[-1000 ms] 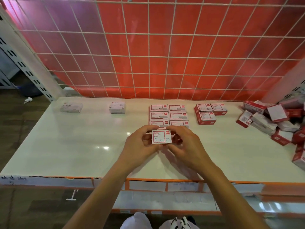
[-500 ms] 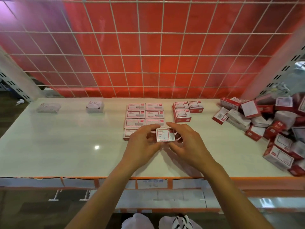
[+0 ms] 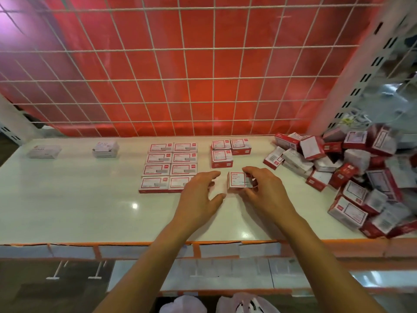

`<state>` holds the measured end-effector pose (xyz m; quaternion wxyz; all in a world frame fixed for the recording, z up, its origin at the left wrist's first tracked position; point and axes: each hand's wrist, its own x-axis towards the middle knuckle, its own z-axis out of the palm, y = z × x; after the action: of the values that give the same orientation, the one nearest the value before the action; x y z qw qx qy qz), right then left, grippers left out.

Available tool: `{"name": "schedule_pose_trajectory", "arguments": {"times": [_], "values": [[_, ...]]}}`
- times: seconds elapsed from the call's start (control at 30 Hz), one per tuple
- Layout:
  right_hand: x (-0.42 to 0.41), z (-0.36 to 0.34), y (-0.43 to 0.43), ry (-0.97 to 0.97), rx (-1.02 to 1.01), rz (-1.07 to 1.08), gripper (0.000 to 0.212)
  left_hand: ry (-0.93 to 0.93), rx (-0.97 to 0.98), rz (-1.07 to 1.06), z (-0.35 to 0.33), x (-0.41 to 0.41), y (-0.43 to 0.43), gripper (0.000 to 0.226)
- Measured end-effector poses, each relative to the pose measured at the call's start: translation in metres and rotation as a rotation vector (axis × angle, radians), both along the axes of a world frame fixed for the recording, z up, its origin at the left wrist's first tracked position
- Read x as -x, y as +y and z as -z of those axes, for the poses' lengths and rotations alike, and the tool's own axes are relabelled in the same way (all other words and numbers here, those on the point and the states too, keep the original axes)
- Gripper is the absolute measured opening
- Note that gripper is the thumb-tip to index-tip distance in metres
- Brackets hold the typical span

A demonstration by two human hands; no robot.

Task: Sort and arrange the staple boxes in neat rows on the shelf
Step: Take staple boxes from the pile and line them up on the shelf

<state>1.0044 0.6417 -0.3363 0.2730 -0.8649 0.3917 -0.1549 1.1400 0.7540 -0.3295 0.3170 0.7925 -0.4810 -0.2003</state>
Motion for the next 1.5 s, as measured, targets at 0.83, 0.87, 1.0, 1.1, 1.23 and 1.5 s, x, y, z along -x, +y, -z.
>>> {"name": "schedule_pose_trajectory", "arguments": {"times": [0.83,0.87,1.0,1.1,1.23,1.5], "values": [[-0.024,0.002,-0.053,0.013,0.005,0.097,0.058,-0.499,-0.243,0.042,-0.018,-0.017,-0.078,0.078],[-0.025,0.0,-0.054,0.009,0.002,0.091,0.061,-0.51,-0.271,0.06,-0.019,-0.02,-0.082,0.081],[-0.028,-0.005,-0.061,0.034,0.005,0.021,0.069,-0.486,-0.379,0.128,-0.023,-0.03,-0.097,0.089],[-0.032,-0.011,-0.069,0.083,-0.005,-0.03,0.07,-0.46,-0.45,0.169,-0.021,-0.037,-0.107,0.094],[-0.04,-0.014,-0.084,0.157,-0.063,-0.082,0.061,-0.439,-0.469,0.195,-0.015,-0.043,-0.114,0.094],[-0.036,-0.011,-0.084,0.168,-0.035,-0.075,0.059,-0.43,-0.347,0.219,-0.013,-0.055,-0.119,0.082]]}}
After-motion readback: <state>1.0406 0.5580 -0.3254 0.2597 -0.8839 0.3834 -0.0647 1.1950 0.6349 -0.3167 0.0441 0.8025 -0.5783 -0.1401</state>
